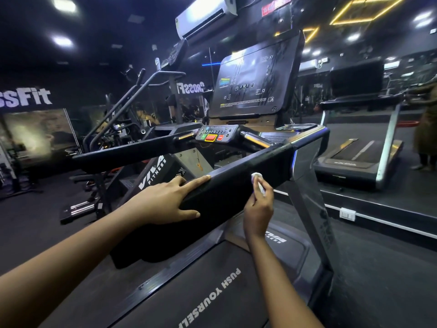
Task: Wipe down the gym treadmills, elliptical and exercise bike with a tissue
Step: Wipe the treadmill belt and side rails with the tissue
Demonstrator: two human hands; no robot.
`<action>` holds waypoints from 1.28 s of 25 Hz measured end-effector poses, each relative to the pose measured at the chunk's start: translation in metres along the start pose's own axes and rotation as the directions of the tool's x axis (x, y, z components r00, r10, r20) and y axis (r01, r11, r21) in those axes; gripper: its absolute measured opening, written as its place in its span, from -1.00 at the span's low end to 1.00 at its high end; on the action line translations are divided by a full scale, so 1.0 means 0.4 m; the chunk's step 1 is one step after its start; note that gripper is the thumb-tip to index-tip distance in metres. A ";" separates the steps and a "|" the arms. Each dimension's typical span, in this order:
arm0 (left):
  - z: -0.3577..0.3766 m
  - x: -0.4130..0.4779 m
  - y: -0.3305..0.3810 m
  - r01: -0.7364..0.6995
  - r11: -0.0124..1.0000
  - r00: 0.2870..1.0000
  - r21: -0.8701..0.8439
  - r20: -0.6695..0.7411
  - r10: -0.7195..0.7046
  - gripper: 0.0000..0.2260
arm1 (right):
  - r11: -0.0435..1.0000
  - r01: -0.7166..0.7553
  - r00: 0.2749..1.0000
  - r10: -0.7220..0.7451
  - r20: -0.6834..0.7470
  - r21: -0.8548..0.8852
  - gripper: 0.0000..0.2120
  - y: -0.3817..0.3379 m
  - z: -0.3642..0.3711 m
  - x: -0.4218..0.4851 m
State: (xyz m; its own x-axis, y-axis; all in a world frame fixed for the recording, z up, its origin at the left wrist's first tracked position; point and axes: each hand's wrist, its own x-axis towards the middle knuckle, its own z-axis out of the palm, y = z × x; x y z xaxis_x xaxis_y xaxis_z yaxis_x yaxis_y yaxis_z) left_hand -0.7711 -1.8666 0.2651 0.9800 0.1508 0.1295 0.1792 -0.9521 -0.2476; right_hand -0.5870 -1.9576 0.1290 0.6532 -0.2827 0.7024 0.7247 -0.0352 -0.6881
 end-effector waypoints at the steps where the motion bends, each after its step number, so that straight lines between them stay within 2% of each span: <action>1: 0.002 0.001 0.001 0.002 1.000 1.000 0.001 0.002 -0.002 -0.27 | 0.999 -0.040 0.999 0.040 -0.007 0.006 -0.67 0.019 -0.007 0.012; 3: 0.004 0.003 -0.002 0.006 1.000 1.000 -0.004 0.006 -0.006 -0.28 | 0.995 -0.099 0.995 0.099 0.003 0.005 -0.69 0.040 -0.029 0.032; 5: 0.001 0.006 -0.008 0.014 1.000 0.999 -0.022 0.031 -0.013 -0.28 | 0.998 -0.065 0.998 0.065 0.021 -0.005 -0.68 0.027 -0.040 0.054; 8: -0.005 0.014 0.002 0.042 0.999 0.998 -0.028 0.051 -0.040 -0.28 | 0.984 0.175 0.982 -0.177 0.067 0.029 -0.64 -0.034 -0.038 0.084; 11: -0.006 0.046 0.034 0.068 0.997 0.998 0.031 0.009 -0.068 -0.28 | 0.891 0.449 0.858 -0.451 0.245 0.067 -0.65 -0.071 -0.023 0.106; 13: -0.002 0.075 0.051 0.079 0.995 0.997 0.062 -0.021 -0.078 -0.28 | 0.827 0.562 0.776 -0.538 0.328 0.026 -0.65 -0.058 -0.020 0.123; 16: 0.003 0.117 0.072 0.085 0.994 0.995 0.064 -0.055 -0.081 -0.30 | 0.793 0.608 0.730 -0.543 0.415 -0.034 -0.64 -0.007 -0.025 0.189; 19: 0.012 0.131 0.075 0.041 0.998 0.997 0.053 -0.064 -0.038 -0.31 | 0.800 0.591 0.719 -0.465 0.517 -0.103 -0.62 0.045 -0.033 0.274; 22: 0.017 0.127 0.073 0.006 0.999 0.997 0.049 -0.074 -0.003 -0.33 | 0.850 0.511 0.749 -0.370 0.549 -0.125 -0.61 0.081 -0.046 0.361; 24: 0.020 0.122 0.078 -0.004 1.000 0.995 0.023 -0.098 0.006 -0.35 | 0.880 0.470 0.759 -0.366 0.538 -0.065 -0.60 0.054 -0.050 0.367; 26: 0.022 0.122 0.081 -0.011 1.000 0.992 0.006 -0.122 0.012 -0.36 | 0.859 0.510 0.702 -0.445 0.556 0.043 -0.61 0.004 -0.047 0.320; 29: 0.024 0.118 0.085 -0.009 1.000 0.991 0.017 -0.135 0.012 -0.36 | 0.752 0.636 0.537 -0.591 0.602 0.172 -0.62 -0.016 -0.044 0.257; 30: 0.025 0.118 0.086 -0.007 1.000 0.990 0.022 -0.137 0.010 -0.36 | 0.740 0.651 0.525 -0.599 0.604 0.168 -0.61 -0.002 -0.042 0.267; 32: 0.026 0.117 0.087 0.000 1.000 0.990 0.023 -0.141 0.004 -0.34 | 0.758 0.643 0.561 -0.565 0.606 0.112 -0.60 0.035 -0.039 0.314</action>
State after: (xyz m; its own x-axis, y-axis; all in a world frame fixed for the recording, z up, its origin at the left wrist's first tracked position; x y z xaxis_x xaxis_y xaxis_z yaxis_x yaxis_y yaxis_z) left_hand -0.7179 -1.8899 0.2527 0.9589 0.1086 0.2623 0.1808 -0.9459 -0.2695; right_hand -0.4982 -2.0084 0.2049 0.0899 0.4419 0.8925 0.9936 -0.1013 -0.0499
